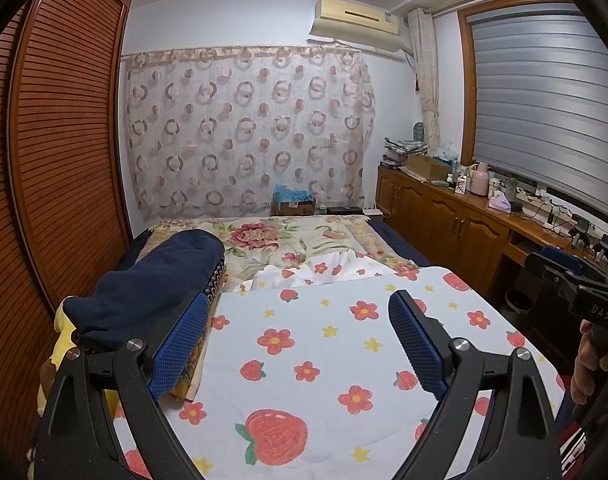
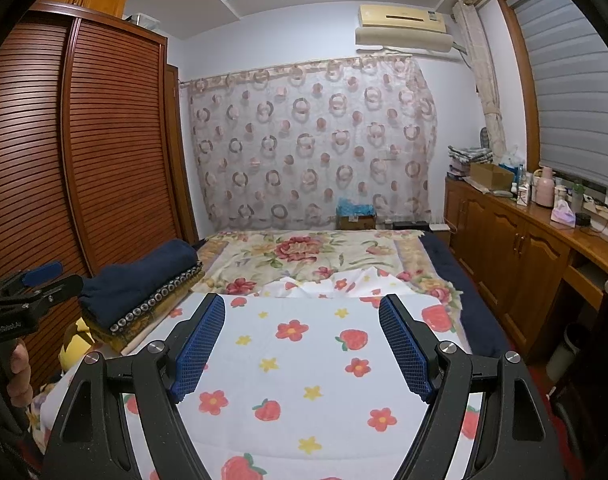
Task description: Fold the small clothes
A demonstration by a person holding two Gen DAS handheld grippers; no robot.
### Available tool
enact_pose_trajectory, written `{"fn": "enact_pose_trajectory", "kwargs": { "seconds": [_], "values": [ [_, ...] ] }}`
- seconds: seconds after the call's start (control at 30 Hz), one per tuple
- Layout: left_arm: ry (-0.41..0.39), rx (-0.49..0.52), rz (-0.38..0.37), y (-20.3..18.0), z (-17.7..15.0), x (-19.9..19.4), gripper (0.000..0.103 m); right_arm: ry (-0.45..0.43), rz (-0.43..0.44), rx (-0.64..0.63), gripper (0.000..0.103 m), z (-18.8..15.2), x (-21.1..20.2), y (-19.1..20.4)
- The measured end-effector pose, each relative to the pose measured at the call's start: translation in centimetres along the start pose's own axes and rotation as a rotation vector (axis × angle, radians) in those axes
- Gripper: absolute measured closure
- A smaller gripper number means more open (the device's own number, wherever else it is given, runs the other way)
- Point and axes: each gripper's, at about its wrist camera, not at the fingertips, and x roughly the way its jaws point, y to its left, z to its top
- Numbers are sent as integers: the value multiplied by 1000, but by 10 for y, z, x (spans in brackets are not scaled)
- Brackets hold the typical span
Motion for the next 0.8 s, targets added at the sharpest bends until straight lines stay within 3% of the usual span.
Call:
{"fn": "enact_pose_trajectory", "kwargs": {
  "seconds": [0.8],
  "values": [
    [0,-1,1,0,0,-1,11,-5,6,-8,22,-2,3,-6]
  ]
}}
